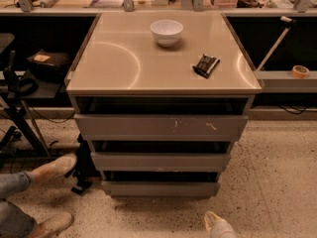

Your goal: Open bottom drawer

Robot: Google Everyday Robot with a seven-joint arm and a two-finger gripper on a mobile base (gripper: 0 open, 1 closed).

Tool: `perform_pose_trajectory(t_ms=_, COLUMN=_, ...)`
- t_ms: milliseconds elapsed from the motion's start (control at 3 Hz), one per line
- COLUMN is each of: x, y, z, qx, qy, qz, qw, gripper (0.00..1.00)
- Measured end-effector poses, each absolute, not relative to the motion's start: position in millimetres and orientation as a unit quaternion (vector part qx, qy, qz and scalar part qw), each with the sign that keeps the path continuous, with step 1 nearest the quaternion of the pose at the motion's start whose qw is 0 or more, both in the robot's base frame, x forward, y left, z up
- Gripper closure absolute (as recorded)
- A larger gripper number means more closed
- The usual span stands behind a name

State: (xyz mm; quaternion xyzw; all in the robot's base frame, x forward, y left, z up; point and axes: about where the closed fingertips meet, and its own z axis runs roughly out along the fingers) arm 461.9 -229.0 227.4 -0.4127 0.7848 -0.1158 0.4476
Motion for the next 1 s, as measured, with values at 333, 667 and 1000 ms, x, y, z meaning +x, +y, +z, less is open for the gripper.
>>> perform_pose_trajectory(t_ms=333, x=462.1, y=-229.0, z=227.4, qx=-0.412, qy=0.785, qz=-0.116, qw=0.447, gripper=0.58)
perform_pose_trajectory(t_ms=667, x=462.1, y=-229.0, z=227.4, qx=-0.412, qy=0.785, qz=-0.116, qw=0.447, gripper=0.35)
perform_pose_trajectory(t_ms=1000, x=462.1, y=-229.0, z=227.4, qx=-0.412, qy=0.785, qz=-0.116, qw=0.447, gripper=0.12)
